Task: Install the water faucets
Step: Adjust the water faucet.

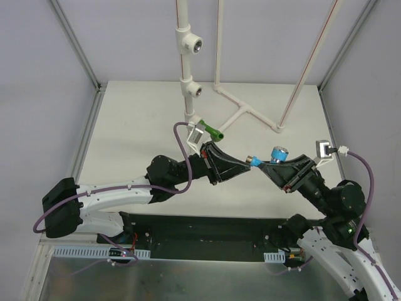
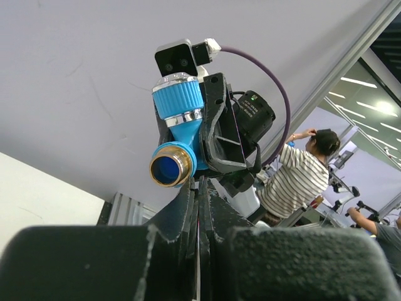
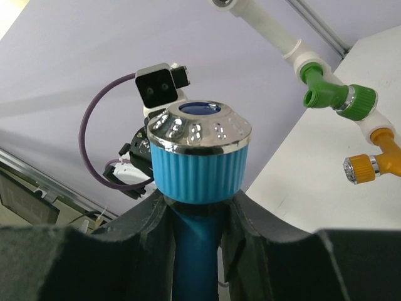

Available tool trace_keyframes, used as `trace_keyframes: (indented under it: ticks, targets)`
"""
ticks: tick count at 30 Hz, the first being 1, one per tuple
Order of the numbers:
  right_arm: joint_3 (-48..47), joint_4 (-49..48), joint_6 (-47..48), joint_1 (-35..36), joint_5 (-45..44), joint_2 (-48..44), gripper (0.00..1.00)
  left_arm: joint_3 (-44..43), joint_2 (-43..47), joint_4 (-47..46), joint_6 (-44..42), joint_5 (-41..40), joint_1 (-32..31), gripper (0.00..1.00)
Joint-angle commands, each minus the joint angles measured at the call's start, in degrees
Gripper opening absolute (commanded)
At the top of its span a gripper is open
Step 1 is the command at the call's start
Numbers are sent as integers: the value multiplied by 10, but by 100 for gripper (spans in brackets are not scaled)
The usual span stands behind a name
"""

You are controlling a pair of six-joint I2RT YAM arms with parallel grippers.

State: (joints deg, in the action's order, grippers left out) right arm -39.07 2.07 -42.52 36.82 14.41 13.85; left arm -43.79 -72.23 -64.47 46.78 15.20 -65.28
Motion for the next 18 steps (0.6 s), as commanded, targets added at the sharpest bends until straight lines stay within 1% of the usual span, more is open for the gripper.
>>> trace_keyframes:
  ticks: [1, 5, 10, 11, 14, 15, 16, 18]
  targets:
    - [-18, 1, -6, 3, 83, 3, 0, -24, 24, 3, -28, -4, 0, 0]
    - [-16, 0, -10, 3, 97, 7, 0, -25, 26, 7, -30, -5, 1, 0]
    - [-16, 0, -6, 3, 87, 4, 0, -28, 22, 7, -28, -2, 2, 0]
    - [-17, 1, -5, 3, 84, 2, 0, -28, 22, 5, -28, -1, 2, 5]
    - [-17, 9, 2, 3, 55, -7, 0, -26, 22, 5, -26, 4, 2, 29]
    - [-17, 13, 4, 2, 45, -11, 0, -25, 24, 5, -26, 3, 2, 34]
    - [-18, 16, 7, 3, 31, -15, 0, -23, 24, 5, -26, 4, 2, 38]
    - [-17, 23, 8, 3, -2, -25, 0, -18, 30, 5, -28, 1, 1, 40]
